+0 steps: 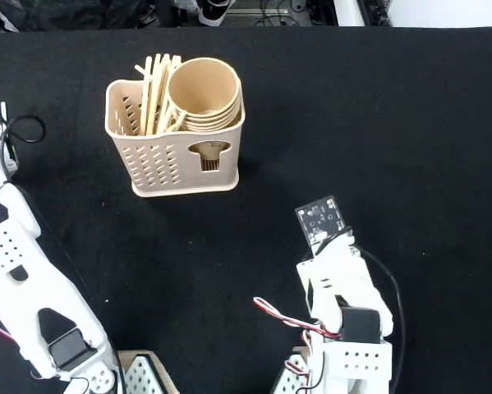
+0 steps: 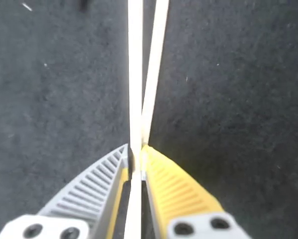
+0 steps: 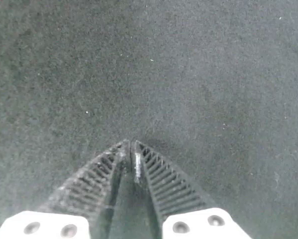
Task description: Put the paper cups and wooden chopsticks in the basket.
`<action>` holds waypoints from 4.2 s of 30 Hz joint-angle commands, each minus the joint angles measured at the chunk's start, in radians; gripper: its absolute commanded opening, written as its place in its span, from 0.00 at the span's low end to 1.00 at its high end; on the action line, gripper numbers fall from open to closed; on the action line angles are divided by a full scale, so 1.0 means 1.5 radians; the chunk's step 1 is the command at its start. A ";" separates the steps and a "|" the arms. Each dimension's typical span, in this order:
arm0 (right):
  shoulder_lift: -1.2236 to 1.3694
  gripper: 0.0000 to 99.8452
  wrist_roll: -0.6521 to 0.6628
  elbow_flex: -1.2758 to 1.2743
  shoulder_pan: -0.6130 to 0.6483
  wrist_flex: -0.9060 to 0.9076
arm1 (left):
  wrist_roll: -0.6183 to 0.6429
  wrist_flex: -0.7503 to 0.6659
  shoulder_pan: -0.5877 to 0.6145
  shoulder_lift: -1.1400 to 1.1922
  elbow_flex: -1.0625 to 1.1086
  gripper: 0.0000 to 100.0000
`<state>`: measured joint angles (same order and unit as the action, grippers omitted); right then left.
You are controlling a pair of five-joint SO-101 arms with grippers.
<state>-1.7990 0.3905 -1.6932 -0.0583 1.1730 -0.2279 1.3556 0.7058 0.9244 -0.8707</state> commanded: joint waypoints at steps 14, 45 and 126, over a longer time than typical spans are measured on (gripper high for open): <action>-0.044 0.01 0.002 0.006 0.007 0.003 | -0.017 -0.011 -0.005 -0.001 -0.001 0.14; -0.044 0.01 0.002 0.006 0.007 0.002 | -0.006 0.273 0.007 0.167 -0.531 0.03; -0.044 0.01 0.002 0.006 0.008 -0.002 | 0.082 -0.338 -0.240 -1.502 1.240 0.08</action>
<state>-1.7990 0.3905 -1.6932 -0.0583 1.1730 -0.0315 0.8600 0.3237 -1.2375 0.8677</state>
